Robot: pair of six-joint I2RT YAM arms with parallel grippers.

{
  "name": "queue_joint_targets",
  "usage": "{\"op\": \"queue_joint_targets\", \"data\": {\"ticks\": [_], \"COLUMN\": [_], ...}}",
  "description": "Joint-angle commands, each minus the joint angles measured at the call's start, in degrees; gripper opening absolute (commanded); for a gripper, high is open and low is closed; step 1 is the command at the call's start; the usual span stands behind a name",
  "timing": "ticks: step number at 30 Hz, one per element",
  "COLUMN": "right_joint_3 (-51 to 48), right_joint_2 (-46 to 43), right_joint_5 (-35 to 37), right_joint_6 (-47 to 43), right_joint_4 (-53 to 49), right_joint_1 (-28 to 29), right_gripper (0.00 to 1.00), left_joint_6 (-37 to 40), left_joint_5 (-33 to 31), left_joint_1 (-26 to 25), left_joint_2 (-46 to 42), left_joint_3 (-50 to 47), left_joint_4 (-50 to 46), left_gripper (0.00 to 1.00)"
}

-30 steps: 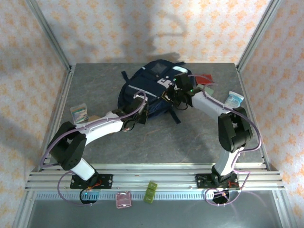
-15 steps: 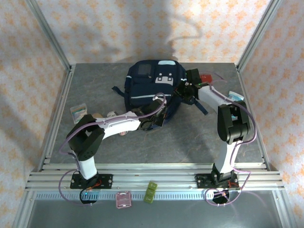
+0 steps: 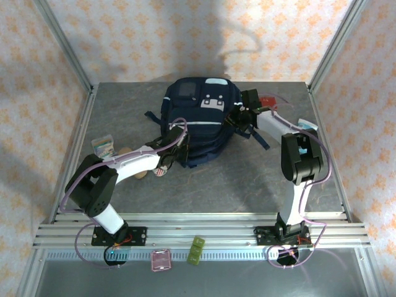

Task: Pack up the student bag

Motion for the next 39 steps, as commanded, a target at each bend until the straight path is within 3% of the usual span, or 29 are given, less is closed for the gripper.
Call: {"op": "queue_joint_targets", "data": {"ticks": [1, 7, 13, 20, 29, 31, 34, 36, 39], "right_joint_3": [3.68, -7.07, -24.1, -26.15, -23.61, -23.63, -24.42, -24.76, -25.37], "right_joint_2": [-0.68, -11.67, -23.97, -19.74, -12.5, -12.11, -11.36, -11.33, -12.68], "right_joint_5": [-0.48, -5.73, -8.99, -9.41, -3.08, -0.35, 0.21, 0.31, 1.14], "right_joint_6": [0.77, 3.47, 13.54, 21.68, 26.7, 27.46, 29.3, 29.03, 27.41], "right_joint_4": [0.93, -3.18, 7.06, 17.65, 20.64, 21.64, 24.52, 25.3, 24.25], "right_joint_1": [-1.87, -0.26, 6.23, 13.19, 13.8, 13.67, 13.44, 13.36, 13.04], "right_gripper": [0.28, 0.43, 0.46, 0.46, 0.45, 0.41, 0.16, 0.04, 0.0], "left_joint_6": [-0.99, -1.73, -0.92, -1.29, -1.88, -1.8, -1.64, -1.13, -0.23], "left_joint_5": [3.25, 6.33, 7.21, 8.72, 8.57, 8.03, 4.96, 2.07, -2.29], "left_joint_1": [-1.1, -2.23, -2.23, -3.0, -5.14, -5.31, -5.31, -5.22, -4.35], "left_joint_2": [-0.4, 0.47, 0.57, 1.08, 1.36, 1.62, 2.13, 2.56, 2.91], "left_joint_3": [1.01, 2.73, 3.62, 4.61, 5.0, 4.84, 4.65, 4.92, 5.19], "left_joint_4": [-2.05, -0.57, -1.18, -0.67, -0.08, -0.14, -1.44, -2.88, -5.14], "left_gripper": [0.0, 0.0, 0.0, 0.0, 0.0, 0.0, 0.0, 0.0, 0.0]}}
